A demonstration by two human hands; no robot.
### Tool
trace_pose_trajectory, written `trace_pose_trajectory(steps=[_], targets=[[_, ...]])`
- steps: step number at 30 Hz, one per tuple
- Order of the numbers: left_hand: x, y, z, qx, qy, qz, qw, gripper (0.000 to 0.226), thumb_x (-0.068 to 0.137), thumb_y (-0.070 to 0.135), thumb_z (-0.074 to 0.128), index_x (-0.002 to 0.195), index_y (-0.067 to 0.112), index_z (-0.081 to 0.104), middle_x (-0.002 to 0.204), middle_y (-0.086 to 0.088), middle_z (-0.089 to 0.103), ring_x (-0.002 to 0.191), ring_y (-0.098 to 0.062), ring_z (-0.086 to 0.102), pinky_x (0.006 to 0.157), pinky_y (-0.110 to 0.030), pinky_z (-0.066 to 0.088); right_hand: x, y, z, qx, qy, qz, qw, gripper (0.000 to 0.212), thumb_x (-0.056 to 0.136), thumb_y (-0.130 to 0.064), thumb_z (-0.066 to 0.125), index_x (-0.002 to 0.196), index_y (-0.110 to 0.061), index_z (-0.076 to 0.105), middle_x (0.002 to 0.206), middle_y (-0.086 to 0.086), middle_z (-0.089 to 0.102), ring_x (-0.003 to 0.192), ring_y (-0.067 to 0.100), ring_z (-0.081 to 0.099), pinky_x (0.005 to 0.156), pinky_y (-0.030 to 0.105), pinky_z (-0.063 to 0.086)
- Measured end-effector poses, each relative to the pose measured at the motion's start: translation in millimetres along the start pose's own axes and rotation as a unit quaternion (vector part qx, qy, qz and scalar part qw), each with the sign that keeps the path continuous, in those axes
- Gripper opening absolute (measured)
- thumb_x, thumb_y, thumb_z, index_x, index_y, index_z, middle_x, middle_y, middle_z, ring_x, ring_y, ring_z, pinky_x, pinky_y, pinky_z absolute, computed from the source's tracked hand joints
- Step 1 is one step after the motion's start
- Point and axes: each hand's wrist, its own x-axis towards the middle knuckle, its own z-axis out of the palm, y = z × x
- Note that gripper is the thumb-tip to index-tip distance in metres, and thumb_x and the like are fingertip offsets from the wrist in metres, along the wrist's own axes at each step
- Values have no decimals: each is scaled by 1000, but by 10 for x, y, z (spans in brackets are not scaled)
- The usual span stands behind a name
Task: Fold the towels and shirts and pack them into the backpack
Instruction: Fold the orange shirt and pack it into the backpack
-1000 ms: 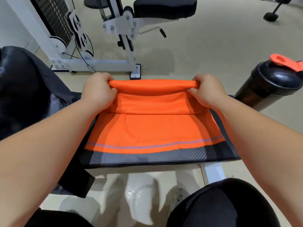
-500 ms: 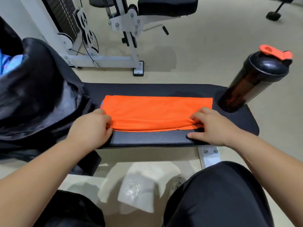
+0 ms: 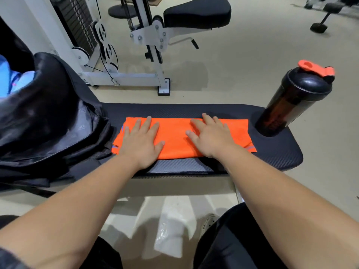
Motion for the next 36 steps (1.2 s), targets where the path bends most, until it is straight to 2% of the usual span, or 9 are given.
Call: trace_pose_trajectory(steps=[2, 4, 11, 15, 19, 22, 27, 32, 36], targets=[[-40, 10, 139, 5, -11, -19, 1000, 77, 97, 66, 26, 161, 25, 13, 169, -2, -3, 155, -30, -1, 122, -60, 7, 47, 133, 164, -4, -40, 37, 999, 75, 90, -79, 23, 157, -46, 9, 169, -2, -10, 154, 34, -9, 121, 60, -3], [-89, 13, 193, 1, 6, -35, 999, 85, 94, 72, 22, 161, 22, 8, 169, -4, -7, 155, -30, -5, 122, -60, 4, 0, 332, 277, -26, -16, 36, 999, 86, 81, -89, 17, 155, -51, -1, 167, -5, -18, 153, 29, -19, 119, 62, -10], [-106, 15, 196, -10, 5, -53, 999, 98, 84, 81, 11, 161, 19, 5, 168, -10, -6, 155, -30, -7, 123, -58, 4, -35, 778, 276, -42, 33, -13, 998, 92, 76, -94, 15, 154, -52, -6, 168, -11, -11, 154, 25, -15, 123, 57, -2], [-137, -143, 75, -130, 53, -16, 990, 85, 88, 70, 29, 155, 17, 34, 166, -13, 18, 152, -33, 16, 124, -50, 16, -47, 785, 266, -38, 64, -20, 997, 91, 78, -92, 12, 157, -47, 4, 169, -4, -4, 155, 26, -9, 122, 58, -3], [-150, -362, -91, -52, 160, 29, 985, 61, 91, 55, 37, 129, 14, 61, 140, -19, 52, 127, -41, 47, 108, -52, 41, -72, 437, 157, -57, 129, -84, 986, 89, 82, -87, 16, 158, -40, 17, 169, 4, -1, 155, 29, -7, 121, 59, -7], [-78, -383, -239, 4, 89, -11, 996, 58, 91, 59, 40, 134, 22, 51, 125, -13, 55, 113, -39, 51, 95, -51, 49, -118, 52, 284, -50, 105, -157, 981, 87, 83, -85, 17, 158, -41, 17, 169, 1, -5, 155, 29, -10, 119, 63, -6], [4, -296, -294, 18, -26, -101, 994, 69, 89, 65, 54, 147, 34, 32, 124, -17, 52, 115, -40, 51, 97, -47, 46, -71, 40, 462, -84, 55, -150, 984, 85, 84, -85, 7, 158, -44, 4, 169, -1, -8, 154, 28, -14, 118, 64, -7], [42, -313, -301, -154, -21, -154, 976, 64, 80, 53, 73, 137, 39, 47, 124, -9, 56, 114, -34, 57, 98, -42, 48, -64, 41, 438, -74, 44, -154, 984, 84, 84, -85, 6, 158, -44, 2, 169, -3, -9, 154, 26, -14, 119, 63, -7], [-1, -309, -303, -378, 57, -162, 910, 42, 73, 18, 78, 110, 36, 68, 112, 13, 66, 102, -14, 62, 91, -32, 49, -84, 76, 420, -79, 41, -155, 984, 82, 86, -83, 7, 158, -44, 0, 168, -3, -10, 154, 26, -15, 119, 61, -8]])
